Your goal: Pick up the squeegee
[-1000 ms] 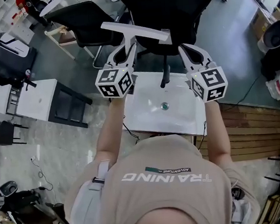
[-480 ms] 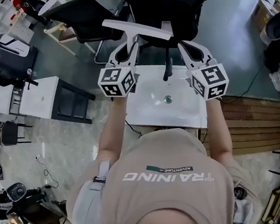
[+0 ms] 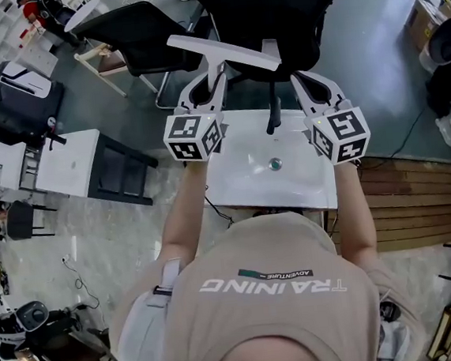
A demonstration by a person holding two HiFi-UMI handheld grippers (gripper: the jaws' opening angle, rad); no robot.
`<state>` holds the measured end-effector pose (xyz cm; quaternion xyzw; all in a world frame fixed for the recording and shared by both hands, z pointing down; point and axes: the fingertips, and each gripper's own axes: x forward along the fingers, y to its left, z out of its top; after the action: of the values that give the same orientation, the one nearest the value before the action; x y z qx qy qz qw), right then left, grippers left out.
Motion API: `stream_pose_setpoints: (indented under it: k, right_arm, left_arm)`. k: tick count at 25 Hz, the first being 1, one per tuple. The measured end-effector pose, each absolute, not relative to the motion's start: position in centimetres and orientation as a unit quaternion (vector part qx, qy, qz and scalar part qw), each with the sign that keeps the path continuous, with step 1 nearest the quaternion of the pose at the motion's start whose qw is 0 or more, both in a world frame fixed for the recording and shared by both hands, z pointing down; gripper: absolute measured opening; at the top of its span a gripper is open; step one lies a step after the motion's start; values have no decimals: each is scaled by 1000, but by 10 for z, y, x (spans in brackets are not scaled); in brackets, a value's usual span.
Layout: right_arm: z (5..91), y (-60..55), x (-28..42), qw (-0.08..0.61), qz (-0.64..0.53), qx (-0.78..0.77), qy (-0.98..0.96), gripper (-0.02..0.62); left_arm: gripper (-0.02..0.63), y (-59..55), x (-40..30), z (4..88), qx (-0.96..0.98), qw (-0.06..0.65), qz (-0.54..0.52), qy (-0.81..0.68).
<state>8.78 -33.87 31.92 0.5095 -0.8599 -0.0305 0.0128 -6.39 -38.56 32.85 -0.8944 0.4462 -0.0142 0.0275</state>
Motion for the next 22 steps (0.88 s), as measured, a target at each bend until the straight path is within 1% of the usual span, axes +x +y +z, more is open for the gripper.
stream_pose_setpoints:
  k: [22]
  right_arm:
    - [320,-335,81,18,-30,516,-856,35]
  left_arm:
    - [81,-382,-60,332,-902,23,-20,431]
